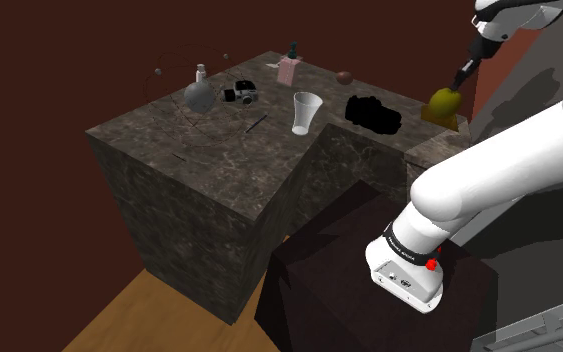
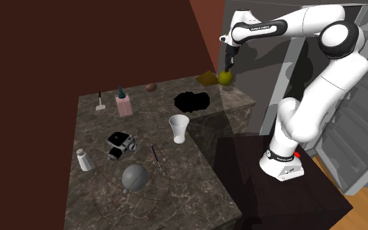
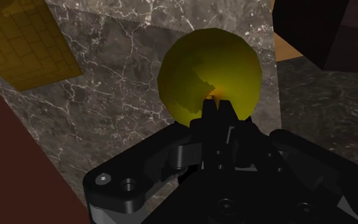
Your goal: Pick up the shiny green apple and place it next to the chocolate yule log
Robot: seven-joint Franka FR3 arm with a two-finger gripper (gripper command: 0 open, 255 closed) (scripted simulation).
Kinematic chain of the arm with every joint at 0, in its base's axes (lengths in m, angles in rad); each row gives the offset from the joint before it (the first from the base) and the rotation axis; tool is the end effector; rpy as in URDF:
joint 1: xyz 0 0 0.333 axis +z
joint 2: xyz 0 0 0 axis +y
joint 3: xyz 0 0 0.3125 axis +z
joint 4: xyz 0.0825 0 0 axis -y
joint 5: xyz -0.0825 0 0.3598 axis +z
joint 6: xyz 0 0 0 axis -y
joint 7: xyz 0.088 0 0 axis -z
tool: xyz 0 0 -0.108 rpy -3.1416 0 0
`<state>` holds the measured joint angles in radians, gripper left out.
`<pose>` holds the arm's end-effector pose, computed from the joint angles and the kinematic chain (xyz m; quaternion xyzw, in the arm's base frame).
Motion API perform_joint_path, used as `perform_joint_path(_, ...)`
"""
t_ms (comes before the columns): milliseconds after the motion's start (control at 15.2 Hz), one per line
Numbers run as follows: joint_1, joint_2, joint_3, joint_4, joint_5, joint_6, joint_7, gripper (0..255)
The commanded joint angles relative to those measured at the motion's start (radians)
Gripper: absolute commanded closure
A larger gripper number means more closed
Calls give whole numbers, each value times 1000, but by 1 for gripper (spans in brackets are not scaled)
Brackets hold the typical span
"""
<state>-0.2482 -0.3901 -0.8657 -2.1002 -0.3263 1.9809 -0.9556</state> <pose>0.1519 -0.4536 0.5336 0.9969 -0.0163 0.0342 0.0691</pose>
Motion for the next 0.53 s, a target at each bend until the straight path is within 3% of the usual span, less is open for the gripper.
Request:
perform_joint_path(0, 0, 5, -10, -21, -1, 27, -2, 255)
perform_joint_path(462, 4, 27, -43, -98, -2, 124, -5, 255)
